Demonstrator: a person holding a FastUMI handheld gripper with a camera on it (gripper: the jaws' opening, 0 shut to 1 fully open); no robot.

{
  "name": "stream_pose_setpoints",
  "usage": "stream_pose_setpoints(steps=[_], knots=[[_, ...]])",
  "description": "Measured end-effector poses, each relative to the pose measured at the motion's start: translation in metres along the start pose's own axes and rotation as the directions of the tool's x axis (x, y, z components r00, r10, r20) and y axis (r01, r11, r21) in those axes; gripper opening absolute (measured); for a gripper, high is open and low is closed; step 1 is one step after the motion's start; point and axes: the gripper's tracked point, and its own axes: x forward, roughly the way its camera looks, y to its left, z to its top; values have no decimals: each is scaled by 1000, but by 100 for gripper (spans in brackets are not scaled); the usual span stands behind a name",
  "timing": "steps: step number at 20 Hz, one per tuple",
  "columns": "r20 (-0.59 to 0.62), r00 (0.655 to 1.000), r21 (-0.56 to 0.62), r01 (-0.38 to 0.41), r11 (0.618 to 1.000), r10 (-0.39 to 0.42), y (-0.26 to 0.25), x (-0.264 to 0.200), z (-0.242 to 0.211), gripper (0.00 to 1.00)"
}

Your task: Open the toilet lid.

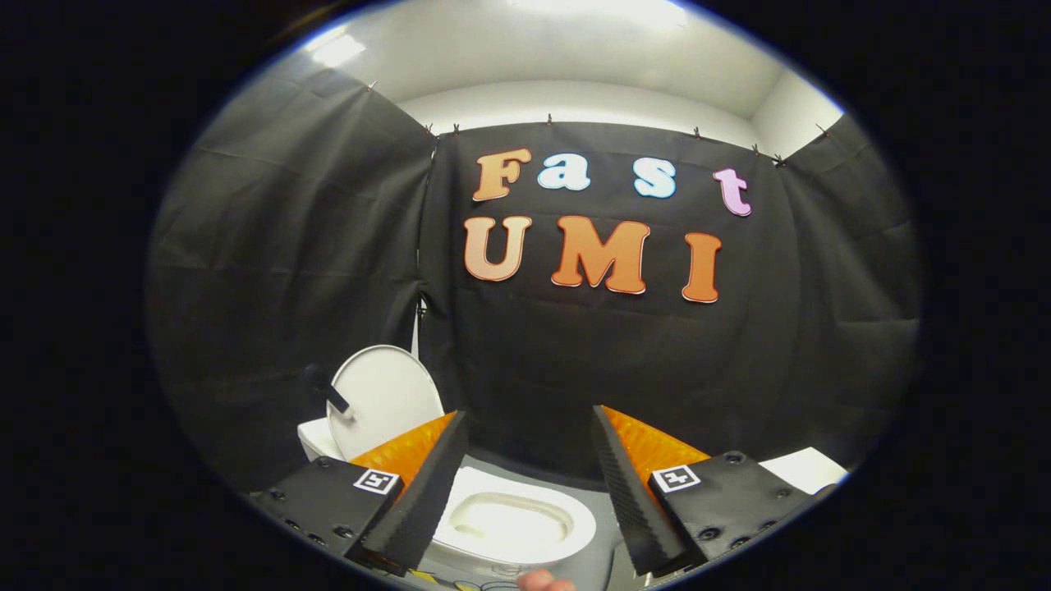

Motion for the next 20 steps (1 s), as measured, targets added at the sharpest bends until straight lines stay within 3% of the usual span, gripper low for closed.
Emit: stream_pose_setpoints(steps=[20], knots=[[-85,979,29,189,982,-186,-130,-64,-112,96]])
